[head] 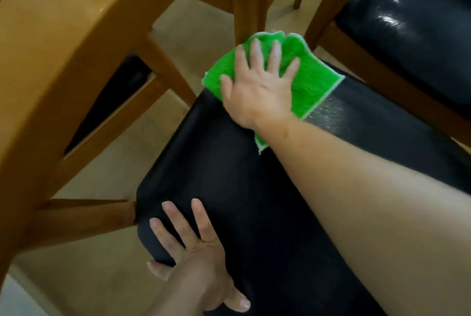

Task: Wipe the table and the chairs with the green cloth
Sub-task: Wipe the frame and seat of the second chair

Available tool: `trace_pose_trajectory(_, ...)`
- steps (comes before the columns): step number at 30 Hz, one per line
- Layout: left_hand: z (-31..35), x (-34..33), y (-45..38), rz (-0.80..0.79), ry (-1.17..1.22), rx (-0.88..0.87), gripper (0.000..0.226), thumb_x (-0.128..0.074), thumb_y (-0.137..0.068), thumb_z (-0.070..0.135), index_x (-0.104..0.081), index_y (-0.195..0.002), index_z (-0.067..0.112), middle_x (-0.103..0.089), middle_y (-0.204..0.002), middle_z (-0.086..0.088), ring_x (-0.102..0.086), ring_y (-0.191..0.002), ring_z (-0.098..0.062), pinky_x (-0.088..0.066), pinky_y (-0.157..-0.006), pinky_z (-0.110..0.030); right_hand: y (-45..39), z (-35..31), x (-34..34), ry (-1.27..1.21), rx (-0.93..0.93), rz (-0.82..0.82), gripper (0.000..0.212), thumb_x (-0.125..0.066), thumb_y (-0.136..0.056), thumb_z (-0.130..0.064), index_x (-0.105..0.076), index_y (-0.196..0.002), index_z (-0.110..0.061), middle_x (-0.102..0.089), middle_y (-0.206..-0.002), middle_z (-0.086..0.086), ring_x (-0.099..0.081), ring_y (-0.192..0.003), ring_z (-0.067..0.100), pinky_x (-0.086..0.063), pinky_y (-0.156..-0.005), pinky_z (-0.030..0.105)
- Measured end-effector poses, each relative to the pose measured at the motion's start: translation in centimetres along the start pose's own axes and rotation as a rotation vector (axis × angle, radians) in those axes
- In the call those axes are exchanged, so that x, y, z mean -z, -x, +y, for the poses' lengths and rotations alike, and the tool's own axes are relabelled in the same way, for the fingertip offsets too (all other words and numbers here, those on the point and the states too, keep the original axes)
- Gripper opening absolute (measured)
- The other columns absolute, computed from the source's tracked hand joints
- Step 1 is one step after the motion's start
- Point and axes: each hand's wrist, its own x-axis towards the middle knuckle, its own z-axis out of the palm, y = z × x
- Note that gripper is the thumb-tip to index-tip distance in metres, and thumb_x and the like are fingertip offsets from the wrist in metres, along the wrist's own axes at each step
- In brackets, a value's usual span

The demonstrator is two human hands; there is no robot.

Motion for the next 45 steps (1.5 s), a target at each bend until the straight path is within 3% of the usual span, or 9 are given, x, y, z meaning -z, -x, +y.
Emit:
trace_pose_trajectory(6, -0.6, -1.4, 0.1, 0.203, 0.084, -0.107, 0.163, -0.085, -0.049, 0.058, 0.065, -0.105, 0.024, 0.068, -0.118, -0.012, 0.052, -0.118, -0.043, 0.003, -0.110, -0.062, 1.9, 7.9, 1.3, -0.042, 0.183, 0.006, 0.062, -0.026, -0.094, -0.058, -0.021, -0.152, -0.035, -0.018, -0.161, -0.002, -0.011, -0.148, 0.027, -0.011, -0.116, 0.053)
trace_pose_trajectory(9, -0.3, -0.9, 0.8, 0.129, 0.023, -0.012, 0.183, -0.088, -0.017, 0.065, 0.065, -0.102, 0.013, 0.066, -0.115, -0.025, 0.063, -0.094, -0.047, -0.015, -0.108, -0.066, 5.1, 13.7, 1.4, -0.054, -0.037, 0.057, 0.065, -0.023, -0.091, -0.059, -0.028, -0.150, -0.032, -0.029, -0.157, 0.001, -0.023, -0.144, 0.027, -0.021, -0.115, 0.052)
trace_pose_trajectory(20, -1.2, 0.1, 2.3, 0.104, 0.035, -0.164, 0.176, -0.094, -0.033, 0.052, 0.068, -0.094, 0.020, 0.071, -0.106, -0.020, 0.059, -0.099, -0.042, -0.009, -0.108, -0.067, 19.7, 19.7, -0.7, -0.153, -0.951, 0.128, 0.071, -0.018, -0.087, -0.060, -0.017, -0.153, -0.033, -0.010, -0.163, 0.001, -0.004, -0.148, 0.031, -0.005, -0.113, 0.063)
trace_pose_trajectory(25, -1.8, 0.6, 4.1, 0.140, 0.083, -0.257, 0.168, -0.092, -0.048, 0.048, 0.068, -0.092, 0.025, 0.073, -0.102, -0.015, 0.053, -0.114, -0.041, -0.012, -0.111, -0.063, 24.5, 13.7, -2.2, -0.113, -0.796, -0.054, 0.073, -0.015, -0.090, -0.059, -0.006, -0.155, -0.026, 0.003, -0.163, 0.009, 0.003, -0.147, 0.037, -0.007, -0.112, 0.066)
trace_pose_trajectory(29, -2.1, 1.1, 4.8, 0.179, 0.148, -0.352, 0.153, -0.085, -0.067, 0.040, 0.061, -0.110, 0.030, 0.069, -0.115, -0.012, 0.043, -0.129, -0.042, -0.011, -0.114, -0.056, 26.3, 5.8, -3.2, -0.033, -0.500, -0.018, 0.071, -0.030, -0.087, -0.051, -0.031, -0.150, -0.018, -0.022, -0.158, 0.018, -0.020, -0.141, 0.048, -0.019, -0.103, 0.074)
trace_pose_trajectory(33, -2.7, 2.8, 5.2, 0.265, 0.068, -0.404, 0.107, -0.057, -0.088, 0.019, 0.035, -0.142, 0.026, 0.042, -0.147, -0.018, 0.015, -0.142, -0.045, -0.018, -0.112, -0.054, 29.2, 0.1, -4.6, 0.026, 0.137, -0.067, 0.065, -0.041, -0.087, -0.051, -0.035, -0.148, -0.030, -0.024, -0.159, 0.009, -0.020, -0.143, 0.041, -0.010, -0.106, 0.071)
trace_pose_trajectory(37, -3.3, 5.6, 6.2, 0.319, -0.071, -0.449, 0.071, -0.049, -0.094, 0.028, -0.010, -0.152, 0.016, -0.016, -0.156, -0.023, -0.035, -0.135, -0.038, -0.036, -0.106, -0.043, 24.1, 5.4, -2.9, 0.035, 0.427, -0.073, 0.062, -0.036, -0.088, -0.056, -0.030, -0.148, -0.042, -0.019, -0.160, -0.004, -0.016, -0.146, 0.028, -0.012, -0.109, 0.067)
trace_pose_trajectory(39, -3.1, 6.6, 7.3, 0.352, -0.098, -0.508, 0.055, -0.050, -0.095, 0.037, -0.037, -0.143, 0.012, -0.042, -0.146, -0.016, -0.046, -0.128, -0.033, -0.041, -0.100, -0.037, 19.0, 10.0, -1.6, 0.048, 0.303, -0.057, 0.063, -0.028, -0.089, -0.059, -0.018, -0.149, -0.046, -0.008, -0.160, -0.009, -0.006, -0.148, 0.024, -0.007, -0.113, 0.061)
trace_pose_trajectory(45, -2.3, 9.2, 9.9, 0.382, -0.169, -0.586, 0.057, -0.040, -0.100, 0.044, -0.037, -0.146, 0.009, -0.038, -0.149, -0.013, -0.039, -0.134, -0.032, -0.033, -0.106, -0.037, 10.8, 16.0, 0.8, -0.074, -0.381, 0.007, 0.069, -0.019, -0.089, -0.059, -0.012, -0.153, -0.035, -0.004, -0.163, 0.002, 0.002, -0.149, 0.030, -0.002, -0.115, 0.061)
